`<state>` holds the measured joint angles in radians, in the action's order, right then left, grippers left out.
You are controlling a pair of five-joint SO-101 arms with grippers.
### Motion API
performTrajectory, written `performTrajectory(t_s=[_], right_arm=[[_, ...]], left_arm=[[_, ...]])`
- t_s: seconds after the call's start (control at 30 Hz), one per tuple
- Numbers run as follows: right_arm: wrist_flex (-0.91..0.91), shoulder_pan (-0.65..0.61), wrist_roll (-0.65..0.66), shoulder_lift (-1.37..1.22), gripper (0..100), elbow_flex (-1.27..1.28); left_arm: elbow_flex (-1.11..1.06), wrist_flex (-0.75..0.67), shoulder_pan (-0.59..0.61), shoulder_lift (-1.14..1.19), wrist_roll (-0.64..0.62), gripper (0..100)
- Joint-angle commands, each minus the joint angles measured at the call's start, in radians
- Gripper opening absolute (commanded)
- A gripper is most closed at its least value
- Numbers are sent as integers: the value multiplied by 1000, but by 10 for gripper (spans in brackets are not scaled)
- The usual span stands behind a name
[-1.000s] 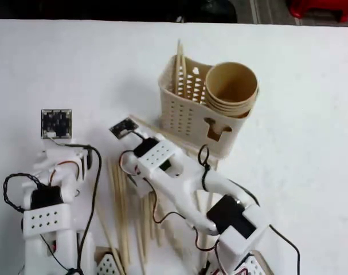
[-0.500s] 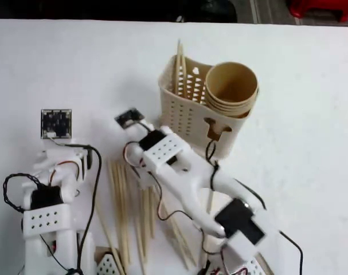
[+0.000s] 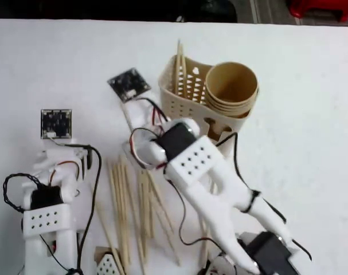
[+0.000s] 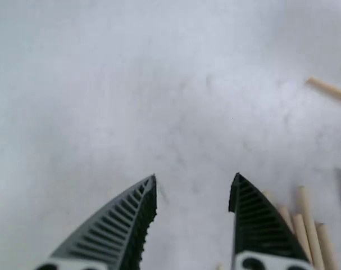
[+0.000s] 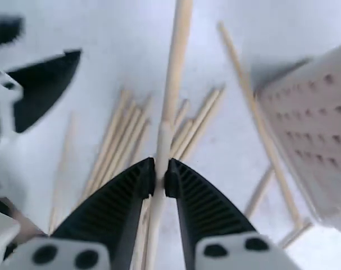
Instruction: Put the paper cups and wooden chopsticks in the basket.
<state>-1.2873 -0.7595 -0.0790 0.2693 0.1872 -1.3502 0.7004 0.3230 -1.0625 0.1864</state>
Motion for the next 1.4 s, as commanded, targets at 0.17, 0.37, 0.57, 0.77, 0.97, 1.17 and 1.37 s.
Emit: performTrajectory(t_s=[0.17, 0.37, 0.57, 0.77, 0.97, 1.17, 1.37], right_arm=[[-8, 13, -8, 154, 18, -227], [-2, 24, -8, 194, 18, -359], [119, 153, -8, 203, 18, -473], [318, 269, -6, 202, 18, -494], [449, 374, -6, 194, 18, -493], [470, 423, 74, 193, 18, -470], [510, 441, 123, 194, 18, -296]], left_arm=[[9, -23, 10, -28, -3, 217], [9, -23, 10, -28, -2, 217], [9, -23, 10, -28, -2, 217], [9, -23, 10, -28, -2, 217], [9, -23, 10, -28, 0, 217], [9, -23, 10, -28, 0, 217], [3, -43, 10, -28, -2, 216]])
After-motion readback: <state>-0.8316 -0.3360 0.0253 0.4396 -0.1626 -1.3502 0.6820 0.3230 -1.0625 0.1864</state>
